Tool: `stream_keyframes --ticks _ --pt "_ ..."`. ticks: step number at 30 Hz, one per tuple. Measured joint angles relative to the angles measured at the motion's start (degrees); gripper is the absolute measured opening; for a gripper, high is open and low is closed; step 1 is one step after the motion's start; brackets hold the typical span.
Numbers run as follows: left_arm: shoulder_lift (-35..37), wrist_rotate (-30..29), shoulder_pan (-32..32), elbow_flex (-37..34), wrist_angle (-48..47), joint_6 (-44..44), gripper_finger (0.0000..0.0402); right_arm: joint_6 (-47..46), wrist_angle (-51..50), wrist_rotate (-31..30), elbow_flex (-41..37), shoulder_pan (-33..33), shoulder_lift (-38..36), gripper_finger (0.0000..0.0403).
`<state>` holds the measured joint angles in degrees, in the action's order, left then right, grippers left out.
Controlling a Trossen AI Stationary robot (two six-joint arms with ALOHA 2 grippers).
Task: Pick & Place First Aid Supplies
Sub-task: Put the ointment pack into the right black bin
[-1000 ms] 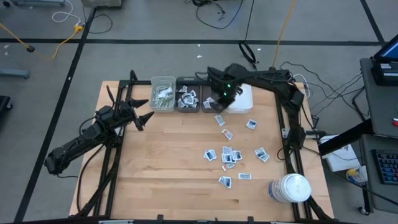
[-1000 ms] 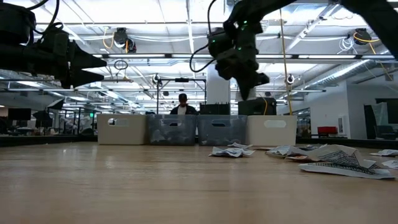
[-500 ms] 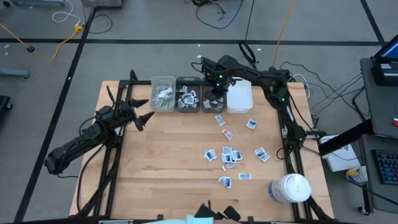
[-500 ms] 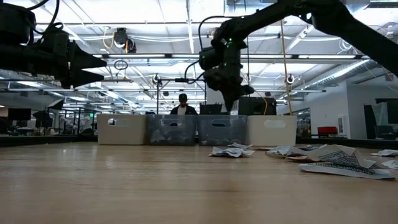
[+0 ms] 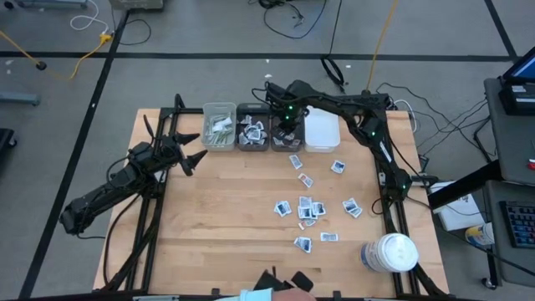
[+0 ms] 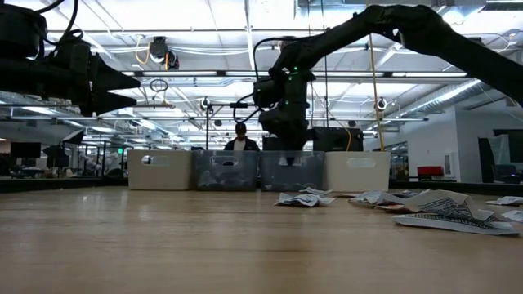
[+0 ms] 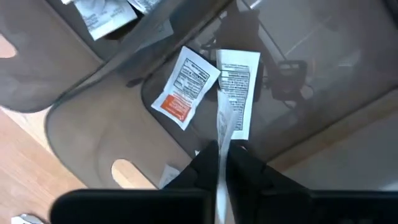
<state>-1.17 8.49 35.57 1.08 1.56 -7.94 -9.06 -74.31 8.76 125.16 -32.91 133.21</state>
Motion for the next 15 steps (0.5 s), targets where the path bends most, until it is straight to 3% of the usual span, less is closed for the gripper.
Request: stream_keyframes --ticks 15 --pt "0.00 -0.02 0.01 0.00 -0.01 0.00 0.0392 4.21 0.83 -0.01 0.00 -0.13 -0.11 0.0177"
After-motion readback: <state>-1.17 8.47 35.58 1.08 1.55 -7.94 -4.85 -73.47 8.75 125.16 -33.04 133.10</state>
